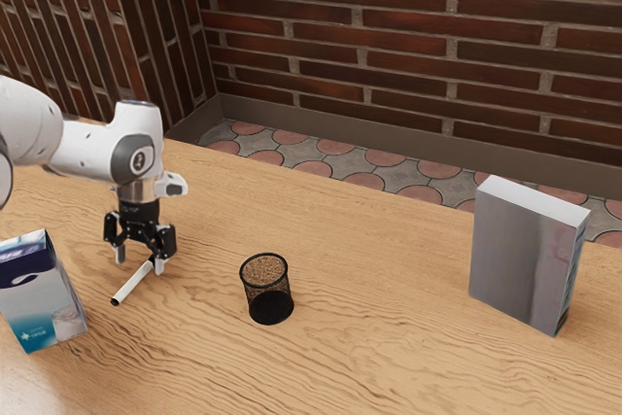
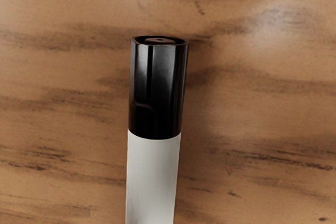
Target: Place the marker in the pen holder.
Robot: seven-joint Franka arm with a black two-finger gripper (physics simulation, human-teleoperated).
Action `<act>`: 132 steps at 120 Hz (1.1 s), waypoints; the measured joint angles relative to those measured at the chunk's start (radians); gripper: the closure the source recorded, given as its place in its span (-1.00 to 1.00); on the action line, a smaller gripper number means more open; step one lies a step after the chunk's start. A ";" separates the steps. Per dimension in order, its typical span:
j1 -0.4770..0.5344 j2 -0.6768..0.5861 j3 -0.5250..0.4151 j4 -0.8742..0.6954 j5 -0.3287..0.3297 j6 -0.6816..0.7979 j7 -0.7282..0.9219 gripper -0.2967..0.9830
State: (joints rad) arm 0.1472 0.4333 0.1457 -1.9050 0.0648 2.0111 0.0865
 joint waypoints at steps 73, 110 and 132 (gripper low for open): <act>0.000 0.013 0.000 -0.002 0.001 0.054 0.091 0.01; 0.000 0.014 0.000 -0.003 0.003 0.052 0.111 0.55; 0.001 0.010 0.000 -0.006 0.011 0.053 0.113 0.65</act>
State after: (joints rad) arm 0.1485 0.4431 0.1456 -1.9106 0.0760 2.0643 0.1991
